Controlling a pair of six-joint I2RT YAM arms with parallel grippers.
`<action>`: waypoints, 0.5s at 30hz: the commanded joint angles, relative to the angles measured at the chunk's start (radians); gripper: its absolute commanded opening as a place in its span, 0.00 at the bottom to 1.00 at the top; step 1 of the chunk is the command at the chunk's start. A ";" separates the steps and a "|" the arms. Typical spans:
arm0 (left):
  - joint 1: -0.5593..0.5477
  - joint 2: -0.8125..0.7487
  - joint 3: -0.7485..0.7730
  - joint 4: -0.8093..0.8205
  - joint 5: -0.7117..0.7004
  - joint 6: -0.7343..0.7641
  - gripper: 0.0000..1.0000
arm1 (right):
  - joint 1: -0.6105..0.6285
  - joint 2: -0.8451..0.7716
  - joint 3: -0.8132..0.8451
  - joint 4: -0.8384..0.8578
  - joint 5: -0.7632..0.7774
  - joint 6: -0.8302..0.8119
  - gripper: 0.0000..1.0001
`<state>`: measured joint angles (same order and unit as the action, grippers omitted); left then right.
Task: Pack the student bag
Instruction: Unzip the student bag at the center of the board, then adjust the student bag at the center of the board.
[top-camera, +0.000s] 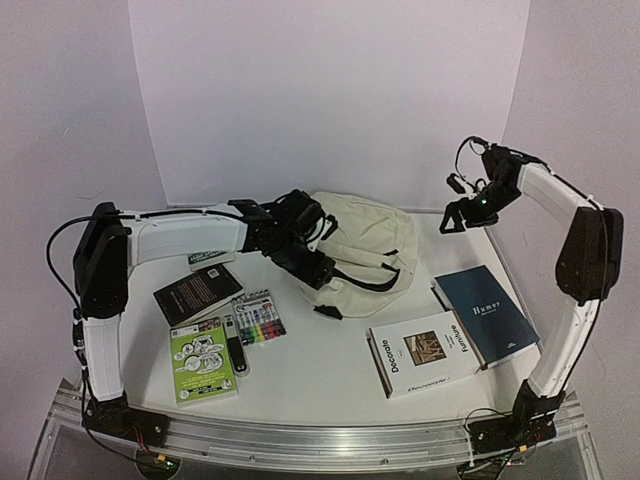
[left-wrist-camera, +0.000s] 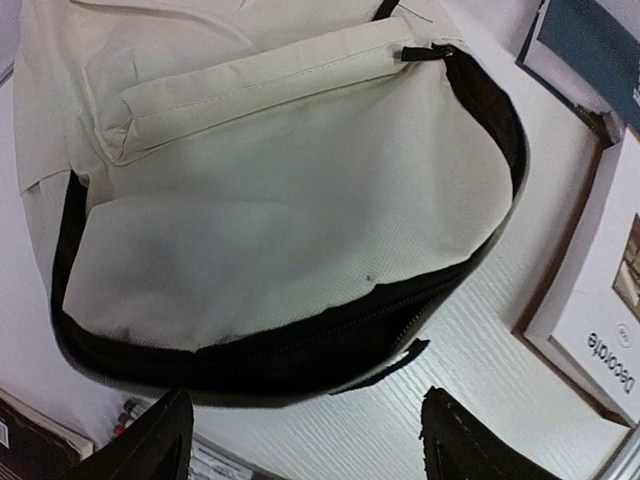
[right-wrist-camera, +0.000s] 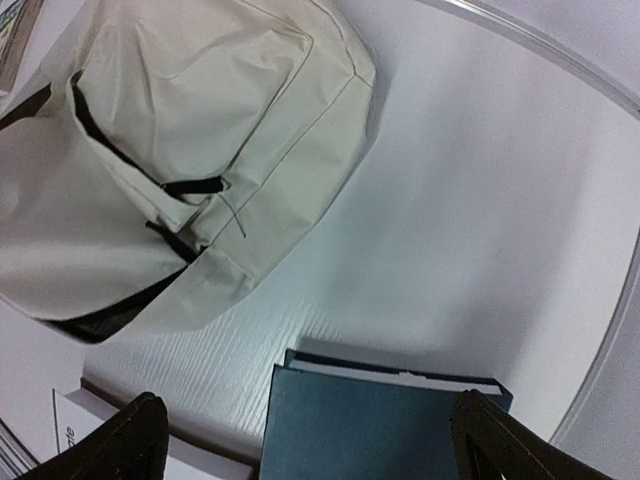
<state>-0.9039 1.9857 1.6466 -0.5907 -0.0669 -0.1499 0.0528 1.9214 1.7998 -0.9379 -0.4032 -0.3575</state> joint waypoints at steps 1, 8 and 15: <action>-0.002 -0.070 0.003 -0.014 0.109 -0.154 0.83 | 0.005 -0.123 -0.117 -0.126 0.094 -0.126 0.98; 0.029 -0.107 -0.104 0.098 0.172 -0.336 0.84 | 0.035 -0.221 -0.205 -0.108 -0.014 -0.119 0.98; 0.081 -0.200 -0.224 0.172 0.162 -0.448 0.82 | 0.274 -0.155 -0.136 0.090 -0.045 -0.043 0.93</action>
<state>-0.8497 1.9125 1.4641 -0.5039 0.0885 -0.4934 0.1810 1.7425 1.5995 -0.9756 -0.4012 -0.4405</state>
